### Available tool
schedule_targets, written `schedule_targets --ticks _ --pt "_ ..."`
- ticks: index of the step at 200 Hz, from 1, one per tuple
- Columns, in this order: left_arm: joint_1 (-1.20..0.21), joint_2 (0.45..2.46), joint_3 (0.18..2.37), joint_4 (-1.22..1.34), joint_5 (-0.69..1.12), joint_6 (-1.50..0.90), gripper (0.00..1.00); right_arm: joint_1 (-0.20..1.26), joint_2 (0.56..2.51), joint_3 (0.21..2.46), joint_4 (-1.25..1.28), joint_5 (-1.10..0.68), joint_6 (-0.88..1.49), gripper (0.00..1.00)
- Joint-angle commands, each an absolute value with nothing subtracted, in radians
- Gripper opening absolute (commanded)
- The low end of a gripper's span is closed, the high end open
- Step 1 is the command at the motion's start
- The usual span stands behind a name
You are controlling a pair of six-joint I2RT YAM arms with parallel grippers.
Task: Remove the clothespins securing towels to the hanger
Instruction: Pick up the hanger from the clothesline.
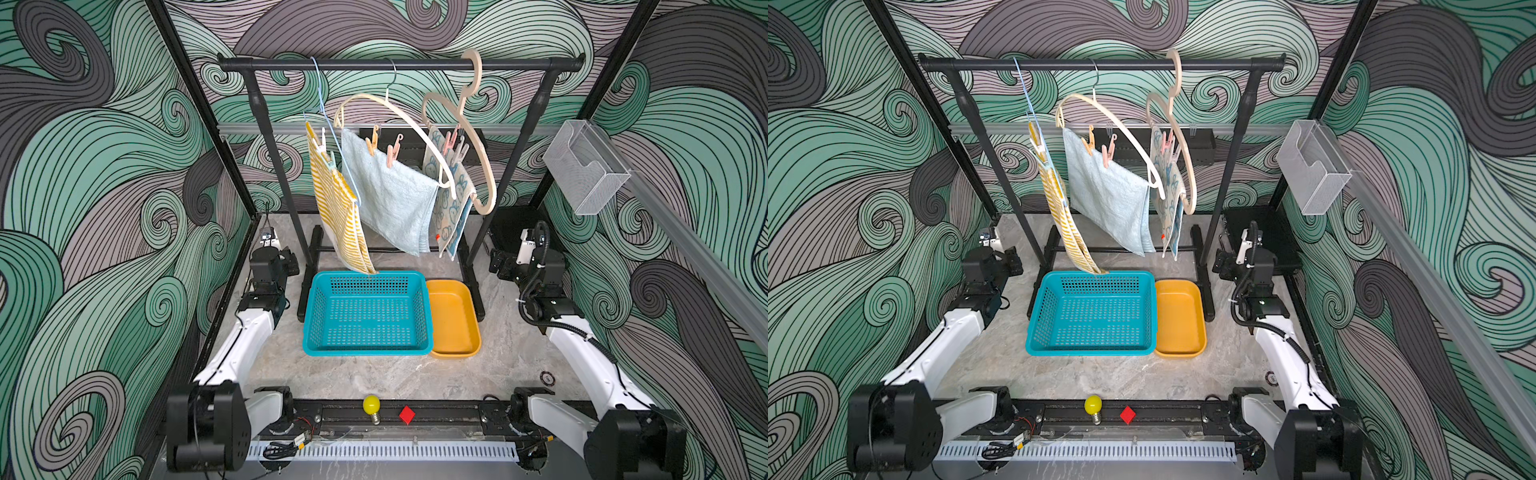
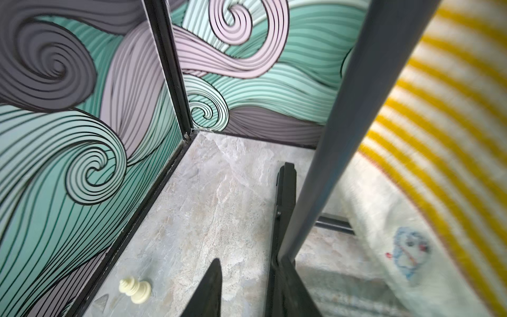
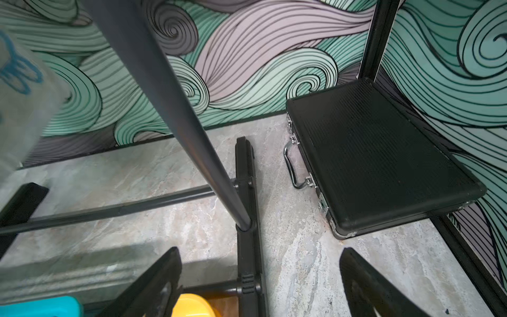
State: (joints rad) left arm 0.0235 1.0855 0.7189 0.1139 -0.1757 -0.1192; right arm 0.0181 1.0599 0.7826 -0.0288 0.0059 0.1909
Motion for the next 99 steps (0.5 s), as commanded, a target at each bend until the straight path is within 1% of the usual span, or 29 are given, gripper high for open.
schedule_targets --ticks 1,30,52,65,99 --pt "0.011 1.011 0.811 -0.145 -0.138 -0.226 0.35 0.019 1.017 0.871 -0.128 -0.039 0.232 0.89" --pt "0.009 0.942 0.916 -0.334 -0.001 -0.346 0.37 0.02 0.96 0.982 -0.249 -0.106 0.245 0.88" --pt "0.008 0.891 0.992 -0.464 0.09 -0.387 0.39 0.019 0.904 1.066 -0.323 -0.155 0.256 0.88" --pt "0.008 0.86 1.028 -0.511 0.133 -0.393 0.43 0.018 0.877 1.116 -0.353 -0.193 0.258 0.88" --pt "0.008 0.801 1.14 -0.64 0.21 -0.374 0.46 0.019 0.855 1.294 -0.494 -0.307 0.259 0.87"
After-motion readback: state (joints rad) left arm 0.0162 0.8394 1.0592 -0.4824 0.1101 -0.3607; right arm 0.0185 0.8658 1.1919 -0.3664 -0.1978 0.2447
